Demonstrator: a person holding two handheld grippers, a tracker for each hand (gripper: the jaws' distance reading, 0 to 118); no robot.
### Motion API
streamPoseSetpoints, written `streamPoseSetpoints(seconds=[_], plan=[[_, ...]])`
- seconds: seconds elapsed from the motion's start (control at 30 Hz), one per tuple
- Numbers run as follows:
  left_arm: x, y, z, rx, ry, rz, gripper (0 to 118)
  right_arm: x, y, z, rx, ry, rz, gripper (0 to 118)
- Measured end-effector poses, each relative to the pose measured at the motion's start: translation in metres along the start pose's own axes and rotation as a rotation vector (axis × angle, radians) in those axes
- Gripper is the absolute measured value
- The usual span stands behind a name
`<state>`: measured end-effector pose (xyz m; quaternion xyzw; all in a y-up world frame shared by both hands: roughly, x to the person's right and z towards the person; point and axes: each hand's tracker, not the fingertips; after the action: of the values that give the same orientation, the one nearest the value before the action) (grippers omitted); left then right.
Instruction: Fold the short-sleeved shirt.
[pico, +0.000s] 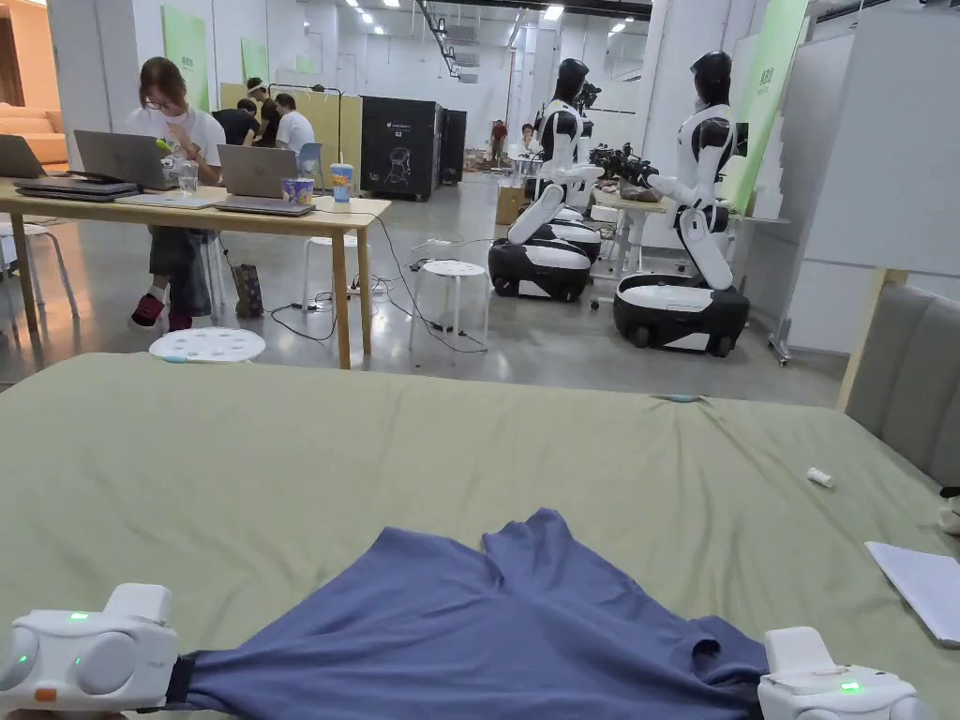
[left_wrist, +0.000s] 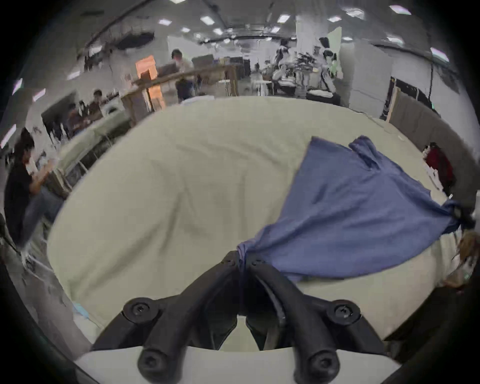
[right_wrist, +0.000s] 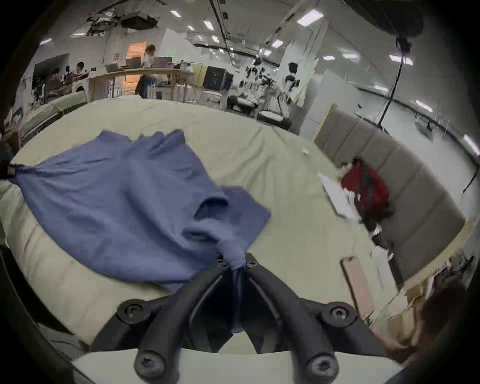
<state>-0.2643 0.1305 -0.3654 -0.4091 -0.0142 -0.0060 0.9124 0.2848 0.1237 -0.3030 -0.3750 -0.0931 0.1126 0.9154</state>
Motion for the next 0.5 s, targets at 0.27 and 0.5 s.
streamPoseSetpoints(seconds=[0.27,0.5], plan=[[0.053,0.030,0.072,0.312,-0.004,-0.125,94,-0.030,0.047,0.069,0.223,0.090,-0.108,118],[0.124,0.040,0.109,0.411,-0.128,-0.046,78,-0.094,0.068,0.121,0.385,0.273,-0.269,65]])
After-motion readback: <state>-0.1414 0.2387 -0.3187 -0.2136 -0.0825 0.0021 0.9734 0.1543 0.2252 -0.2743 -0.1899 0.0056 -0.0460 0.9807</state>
